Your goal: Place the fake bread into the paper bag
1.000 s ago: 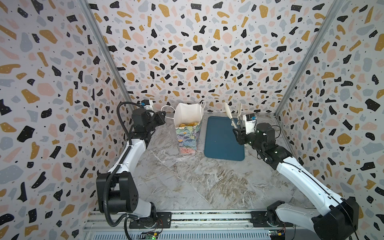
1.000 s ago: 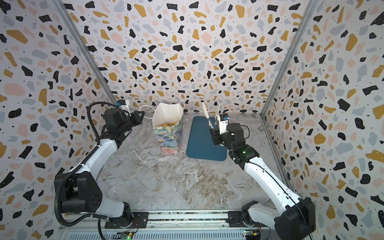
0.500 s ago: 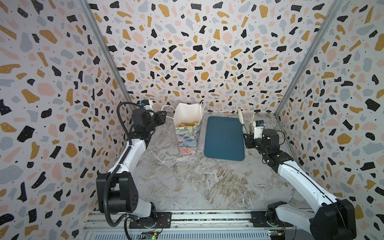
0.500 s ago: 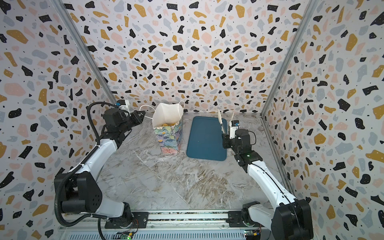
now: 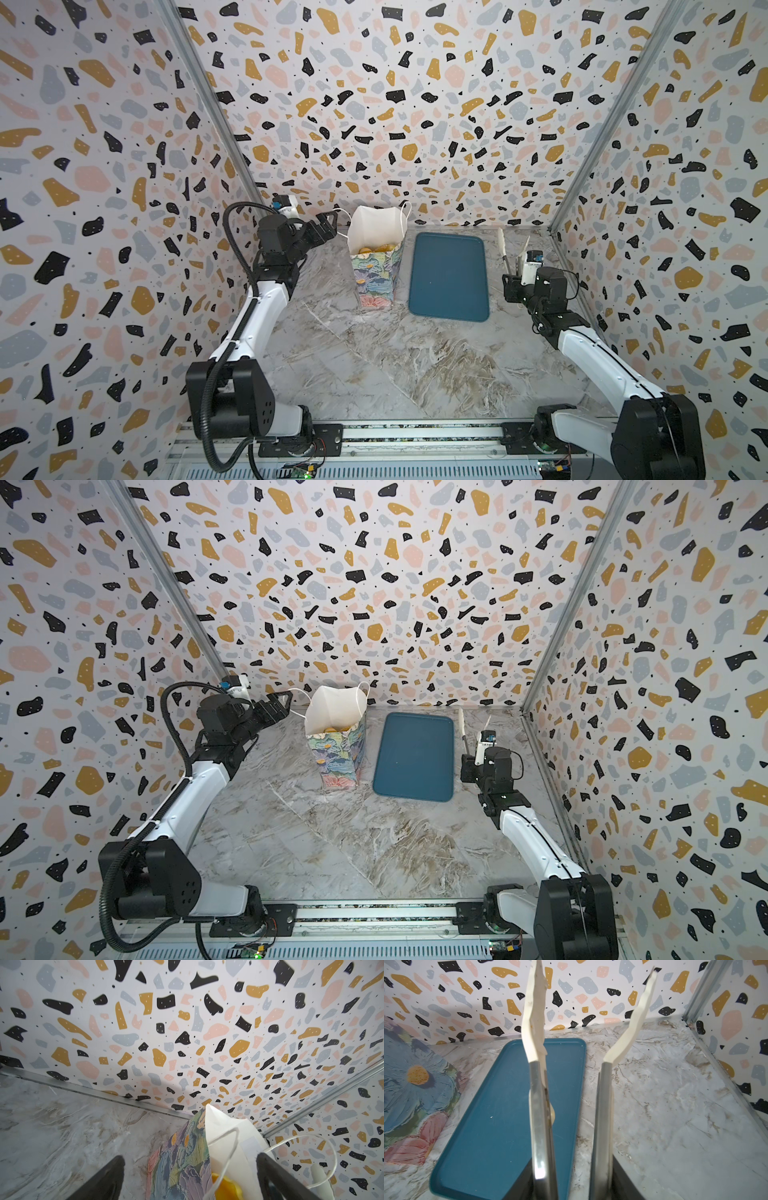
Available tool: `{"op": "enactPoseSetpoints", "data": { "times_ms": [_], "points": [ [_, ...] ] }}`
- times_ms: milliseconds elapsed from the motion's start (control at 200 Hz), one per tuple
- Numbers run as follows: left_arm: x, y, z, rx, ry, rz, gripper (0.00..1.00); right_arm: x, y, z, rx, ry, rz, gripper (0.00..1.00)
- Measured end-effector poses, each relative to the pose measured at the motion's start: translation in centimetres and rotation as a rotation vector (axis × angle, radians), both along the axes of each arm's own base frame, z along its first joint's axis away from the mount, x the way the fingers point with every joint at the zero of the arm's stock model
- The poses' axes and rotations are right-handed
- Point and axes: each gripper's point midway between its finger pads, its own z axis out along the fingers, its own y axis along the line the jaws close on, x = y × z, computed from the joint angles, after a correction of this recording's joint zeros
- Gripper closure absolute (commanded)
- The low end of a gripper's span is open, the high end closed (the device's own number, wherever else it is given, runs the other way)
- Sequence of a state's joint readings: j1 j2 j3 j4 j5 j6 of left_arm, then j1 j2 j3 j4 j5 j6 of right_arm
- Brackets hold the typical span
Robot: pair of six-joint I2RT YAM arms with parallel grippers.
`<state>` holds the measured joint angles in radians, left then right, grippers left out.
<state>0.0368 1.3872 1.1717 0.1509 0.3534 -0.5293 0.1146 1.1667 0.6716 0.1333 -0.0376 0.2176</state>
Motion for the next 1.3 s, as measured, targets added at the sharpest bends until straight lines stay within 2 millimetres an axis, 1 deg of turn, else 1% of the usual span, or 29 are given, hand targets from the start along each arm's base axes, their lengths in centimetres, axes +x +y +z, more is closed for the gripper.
{"op": "enactPoseSetpoints", "data": {
  "times_ms": [185,255,295,350,405,516,621,736,896,991,1096,1296],
  "points": [
    [-2.1,0.7,3.8,-0.001,-0.09,0.052,0.01,0.3,-1.0,-2.9,-0.005,0.065,-0.025,0.53],
    [-3.1,1.2,4.1,0.001,-0.108,0.079,0.0,0.5,-1.3,-3.5,-0.006,0.08,-0.033,0.52],
    [-3.6,1.4,4.0,0.003,-0.109,0.096,0.01,0.6,-1.4,-3.8,-0.006,0.086,-0.037,0.52],
    [-4.2,1.8,3.3,0.005,-0.102,0.12,0.01,0.8,-1.6,-4.2,-0.007,0.094,-0.043,0.52],
    [-4.7,2.2,2.2,0.008,-0.085,0.144,0.01,0.9,-1.8,-4.7,-0.008,0.104,-0.048,0.51],
    [-5.4,3.1,-0.7,0.016,-0.03,0.199,0.0,1.1,-2.2,-5.7,-0.011,0.127,-0.056,0.51],
    [-6.0,3.9,-3.3,0.029,0.023,0.244,0.0,1.2,-2.4,-7.2,-0.015,0.165,-0.062,0.51],
    [-6.8,4.7,-5.4,0.043,0.066,0.293,0.0,1.2,-2.6,-8.8,-0.027,0.207,-0.063,0.51],
    [-7.5,5.5,-7.0,0.055,0.098,0.337,0.0,1.1,-2.9,-11.4,-0.048,0.279,-0.068,0.51],
    [-7.7,5.9,-7.8,0.063,0.114,0.358,0.0,1.1,-3.0,-12.6,-0.056,0.314,-0.07,0.5],
    [-8.0,6.2,-8.6,0.07,0.129,0.38,0.0,1.4,-3.2,-13.1,-0.064,0.329,-0.075,0.49],
    [-8.5,6.8,-10.2,0.083,0.162,0.412,0.0,2.2,-3.4,-13.6,-0.083,0.34,-0.085,0.46]
  ]
}}
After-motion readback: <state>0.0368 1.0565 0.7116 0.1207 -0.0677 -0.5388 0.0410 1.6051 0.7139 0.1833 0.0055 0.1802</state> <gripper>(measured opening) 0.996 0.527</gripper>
